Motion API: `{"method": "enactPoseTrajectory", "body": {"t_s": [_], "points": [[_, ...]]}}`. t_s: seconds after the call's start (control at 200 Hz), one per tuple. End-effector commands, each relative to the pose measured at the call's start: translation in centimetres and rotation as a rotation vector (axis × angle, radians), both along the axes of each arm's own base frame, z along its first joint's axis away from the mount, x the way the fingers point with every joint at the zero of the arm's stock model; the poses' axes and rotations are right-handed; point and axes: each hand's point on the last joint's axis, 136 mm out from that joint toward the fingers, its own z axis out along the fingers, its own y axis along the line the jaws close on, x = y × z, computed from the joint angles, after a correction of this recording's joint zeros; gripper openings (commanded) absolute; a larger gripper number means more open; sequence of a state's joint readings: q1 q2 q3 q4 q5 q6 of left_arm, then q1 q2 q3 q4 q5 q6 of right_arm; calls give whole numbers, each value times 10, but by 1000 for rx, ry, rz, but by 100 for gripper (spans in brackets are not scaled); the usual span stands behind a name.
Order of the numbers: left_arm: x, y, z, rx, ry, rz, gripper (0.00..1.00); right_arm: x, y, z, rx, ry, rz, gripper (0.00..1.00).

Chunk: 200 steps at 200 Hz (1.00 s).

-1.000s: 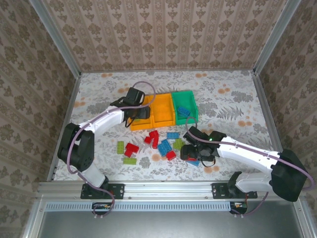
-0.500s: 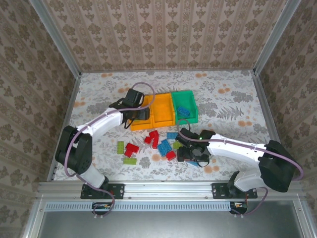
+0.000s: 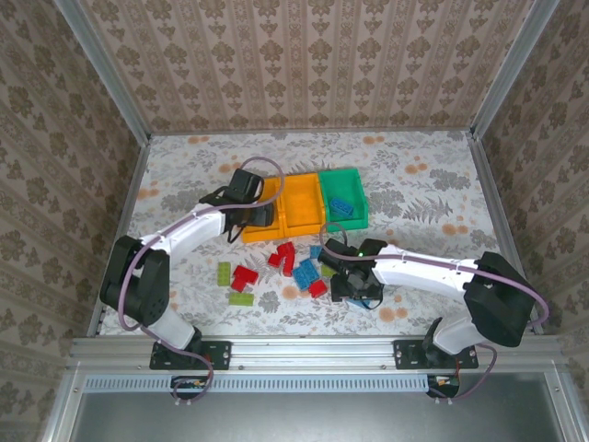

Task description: Sort the legos into containers by color

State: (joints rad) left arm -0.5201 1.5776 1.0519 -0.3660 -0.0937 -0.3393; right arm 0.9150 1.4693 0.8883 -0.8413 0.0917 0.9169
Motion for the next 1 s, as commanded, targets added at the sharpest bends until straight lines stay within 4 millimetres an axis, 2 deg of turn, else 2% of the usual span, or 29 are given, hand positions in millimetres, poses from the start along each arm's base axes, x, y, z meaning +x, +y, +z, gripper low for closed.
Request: {"method": "enactPoseTrajectory", "body": {"t_s": [0.0, 0.225, 0.485, 0.6, 0.76, 0.89, 0.995], "points": [[-2, 4, 11, -12, -28, 8, 69, 4, -3, 4, -60, -10, 25, 73], [-8, 12, 14, -7, -38, 21, 68, 9, 2, 13, -47, -36, 45, 62], [-17, 20, 15, -6, -44, 36, 69, 40, 14, 58, -7, -165, 87, 62], [-23, 23, 13, -5, -38, 39, 68, 67, 22, 73, 37, -222, 96, 62], [-35, 20, 10, -8, -33, 21, 68, 123, 42, 94, 118, -345, 103, 62], [-48, 11, 7, 10, -27, -19, 69, 169, 61, 99, 169, -393, 111, 62], [-60, 9, 2, 18, -20, -34, 69, 197, 77, 100, 204, -400, 120, 62]]}}
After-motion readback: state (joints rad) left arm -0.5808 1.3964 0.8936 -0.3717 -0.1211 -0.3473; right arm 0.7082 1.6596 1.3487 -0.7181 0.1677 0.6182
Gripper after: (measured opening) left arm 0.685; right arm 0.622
